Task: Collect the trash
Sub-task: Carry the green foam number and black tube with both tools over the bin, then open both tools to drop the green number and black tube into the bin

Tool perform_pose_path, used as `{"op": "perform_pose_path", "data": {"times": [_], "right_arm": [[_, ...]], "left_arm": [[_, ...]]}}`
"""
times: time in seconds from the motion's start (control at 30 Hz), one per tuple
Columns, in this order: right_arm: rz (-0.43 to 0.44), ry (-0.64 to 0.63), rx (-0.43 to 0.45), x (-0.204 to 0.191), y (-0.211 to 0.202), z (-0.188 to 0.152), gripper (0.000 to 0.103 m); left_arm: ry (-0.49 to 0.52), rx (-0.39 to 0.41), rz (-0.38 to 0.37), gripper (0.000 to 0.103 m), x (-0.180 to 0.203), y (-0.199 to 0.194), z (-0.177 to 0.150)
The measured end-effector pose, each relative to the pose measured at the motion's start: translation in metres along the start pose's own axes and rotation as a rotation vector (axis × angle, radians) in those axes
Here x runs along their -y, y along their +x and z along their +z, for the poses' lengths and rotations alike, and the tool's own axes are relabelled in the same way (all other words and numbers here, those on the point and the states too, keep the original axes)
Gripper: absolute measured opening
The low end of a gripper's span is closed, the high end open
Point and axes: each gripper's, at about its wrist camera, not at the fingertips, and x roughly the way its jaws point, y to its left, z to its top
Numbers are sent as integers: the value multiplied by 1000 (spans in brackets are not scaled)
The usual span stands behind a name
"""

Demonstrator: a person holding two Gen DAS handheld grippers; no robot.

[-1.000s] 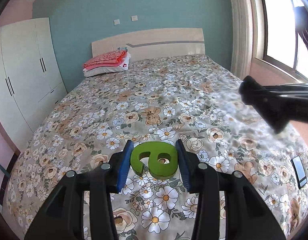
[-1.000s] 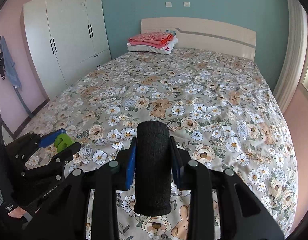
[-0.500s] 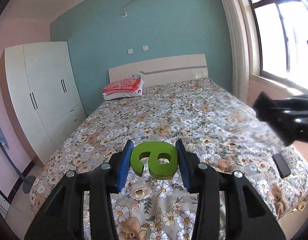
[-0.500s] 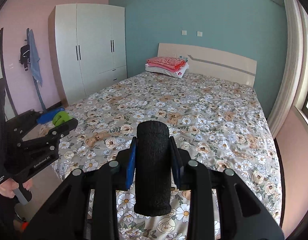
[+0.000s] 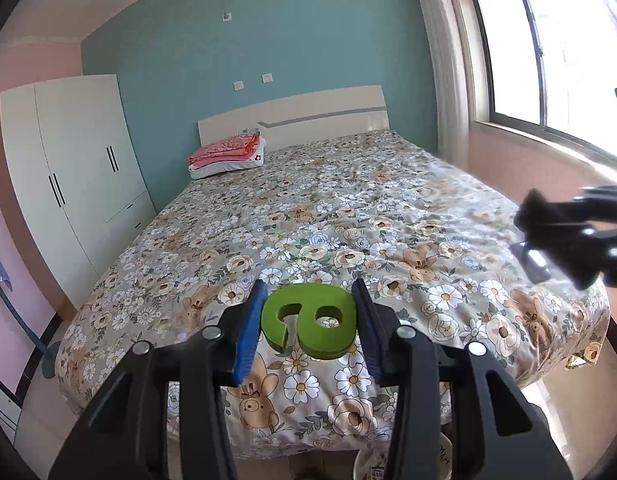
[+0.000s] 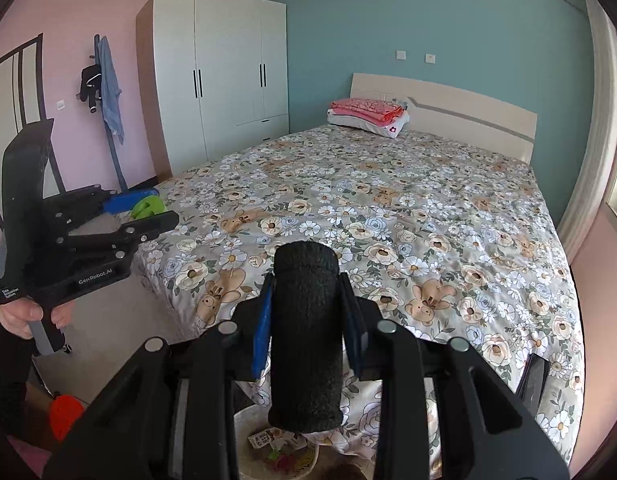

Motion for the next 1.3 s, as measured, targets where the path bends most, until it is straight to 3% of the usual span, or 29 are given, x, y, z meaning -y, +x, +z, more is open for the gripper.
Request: {"op": "perform_pose_path", "data": {"times": [0.33,0.47,0.73,1.03,1.3], "right_arm": [[93,38,-153,-25,35,-107,32],[138,66,-257,-32,70,-155,32],[189,160,-479,-41,152,-260,32],[202,324,-672,-38,227,-357,32],[162,410,-795,-37,289,-409,32]], "left_arm": [[75,-163,-114,45,42,20,-106],[92,-270,-166,45,58,44,-154],[22,-525,-282,45,87,109,-251],[-51,-787,-308,45,110,183,-352],[-134,-937,-306,45,120,231,-398]]}}
